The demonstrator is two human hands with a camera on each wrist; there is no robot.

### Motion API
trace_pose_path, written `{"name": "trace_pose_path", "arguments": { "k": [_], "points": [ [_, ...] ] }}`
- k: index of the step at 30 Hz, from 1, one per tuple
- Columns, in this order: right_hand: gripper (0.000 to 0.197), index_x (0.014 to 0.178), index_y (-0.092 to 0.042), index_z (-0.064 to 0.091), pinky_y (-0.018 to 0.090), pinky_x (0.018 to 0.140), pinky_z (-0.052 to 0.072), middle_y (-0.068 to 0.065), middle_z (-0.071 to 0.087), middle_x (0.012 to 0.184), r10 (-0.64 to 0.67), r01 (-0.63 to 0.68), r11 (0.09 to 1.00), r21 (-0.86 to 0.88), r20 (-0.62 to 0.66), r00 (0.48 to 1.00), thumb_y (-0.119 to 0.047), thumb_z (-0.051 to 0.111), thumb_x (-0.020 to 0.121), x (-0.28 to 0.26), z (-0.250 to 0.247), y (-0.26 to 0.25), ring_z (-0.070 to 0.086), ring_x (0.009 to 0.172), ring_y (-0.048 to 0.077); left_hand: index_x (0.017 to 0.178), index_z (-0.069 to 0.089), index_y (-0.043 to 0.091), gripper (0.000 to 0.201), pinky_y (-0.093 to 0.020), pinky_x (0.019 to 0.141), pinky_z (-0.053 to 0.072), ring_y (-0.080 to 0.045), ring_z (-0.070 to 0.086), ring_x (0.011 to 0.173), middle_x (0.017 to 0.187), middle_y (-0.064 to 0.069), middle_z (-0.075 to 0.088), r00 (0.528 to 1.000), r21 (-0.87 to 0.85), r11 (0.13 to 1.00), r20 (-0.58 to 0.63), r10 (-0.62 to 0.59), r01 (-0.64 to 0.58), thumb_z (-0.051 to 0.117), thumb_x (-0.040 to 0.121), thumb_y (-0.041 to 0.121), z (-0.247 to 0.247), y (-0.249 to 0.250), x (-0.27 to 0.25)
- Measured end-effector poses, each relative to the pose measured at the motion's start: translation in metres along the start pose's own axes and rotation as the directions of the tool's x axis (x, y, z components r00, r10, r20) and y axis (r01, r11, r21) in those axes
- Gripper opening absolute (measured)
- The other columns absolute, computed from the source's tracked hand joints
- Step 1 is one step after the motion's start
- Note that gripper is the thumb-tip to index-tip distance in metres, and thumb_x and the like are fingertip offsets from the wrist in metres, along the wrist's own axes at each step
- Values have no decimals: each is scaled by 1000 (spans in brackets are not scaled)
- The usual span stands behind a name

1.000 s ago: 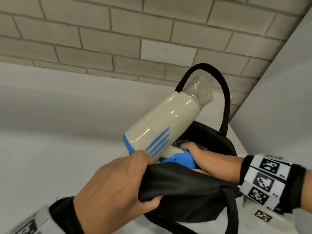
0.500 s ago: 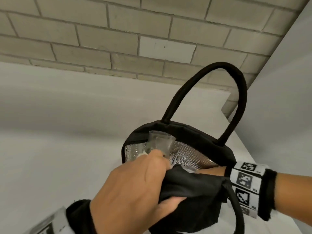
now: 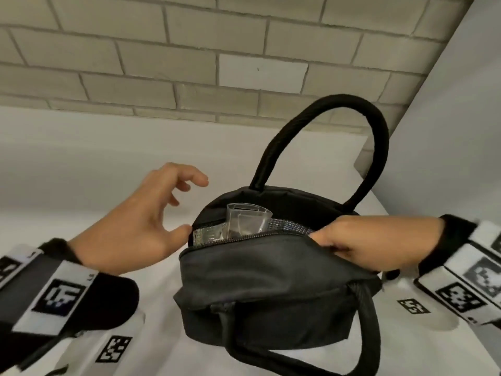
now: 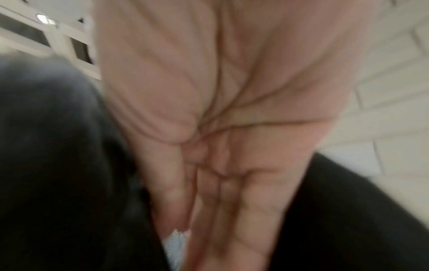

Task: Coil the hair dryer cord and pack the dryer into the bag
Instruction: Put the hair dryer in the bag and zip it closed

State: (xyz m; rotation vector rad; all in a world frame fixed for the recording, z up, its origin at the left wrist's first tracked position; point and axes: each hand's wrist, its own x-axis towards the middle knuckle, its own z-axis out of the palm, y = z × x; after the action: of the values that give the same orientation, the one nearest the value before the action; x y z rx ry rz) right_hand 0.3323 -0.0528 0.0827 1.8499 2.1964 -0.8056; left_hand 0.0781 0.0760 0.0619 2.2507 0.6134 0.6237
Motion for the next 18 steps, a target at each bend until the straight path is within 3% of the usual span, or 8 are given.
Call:
{"name": "trace_pose_path", "arguments": {
  "k": [3,6,8,10,12,15,17,18],
  "points": [
    [26,104,-33,58,9,66,41,-24,54,77,-54,40,997,-63,-234,971,-15,54,86,-19,-10,-7,51,75,-7,107,31,61,60,-8,87,39,4,40,112,122,27,37,993,85,996,114,21,-31,64,63,39,15,-13,11],
    [29,99,-28,52,16,57,30,-11,53,82,-181,-46,906,-420,-484,856,-32,63,73,-28,-1,-5,42,70,3,109,34,53,68,2,79,35,20,39,103,115,30,37,985,111,983,110,132,-144,71,74,9,26,-19,18],
    [50,101,-22,50,27,63,26,0,54,90,-167,-183,820,-543,-532,830,-35,74,59,-22,15,3,44,74,18,110,39,47,59,-3,72,39,24,40,95,108,30,39,980,200,960,73,185,-196,64,79,4,28,-20,22],
    [63,106,-19,49,32,69,24,6,48,100,-121,-306,755,-580,-581,805,-33,80,53,-15,24,15,40,81,22,114,37,42,49,-8,67,38,14,45,86,104,20,48,979,266,944,3,202,-195,60,82,13,29,-24,25],
    [59,108,-17,48,35,73,28,9,43,107,-110,-359,738,-572,-627,771,-25,78,58,-9,27,20,40,86,25,116,47,32,37,-11,67,38,2,49,77,101,5,60,981,315,936,-55,185,-158,51,79,30,28,-27,25],
    [50,107,-18,50,39,63,47,16,54,110,-37,-326,825,-463,-619,785,-15,74,62,1,20,17,55,79,31,116,58,12,54,-22,65,45,-12,57,72,93,-9,68,979,344,929,-95,182,-139,35,76,41,24,-29,26],
    [46,109,-24,51,38,74,49,13,52,121,46,-271,909,-316,-571,820,-21,72,69,4,10,11,56,91,31,116,59,9,53,-27,70,43,-21,61,74,93,-12,70,974,369,921,-132,184,-124,37,78,39,21,-27,29],
    [39,109,-28,53,37,84,41,10,49,127,62,-247,934,-259,-561,825,-28,69,73,4,5,7,52,101,30,117,58,9,47,-27,71,42,-25,63,78,97,-13,70,971,390,915,-156,182,-109,42,81,35,20,-27,32]
  ]
}}
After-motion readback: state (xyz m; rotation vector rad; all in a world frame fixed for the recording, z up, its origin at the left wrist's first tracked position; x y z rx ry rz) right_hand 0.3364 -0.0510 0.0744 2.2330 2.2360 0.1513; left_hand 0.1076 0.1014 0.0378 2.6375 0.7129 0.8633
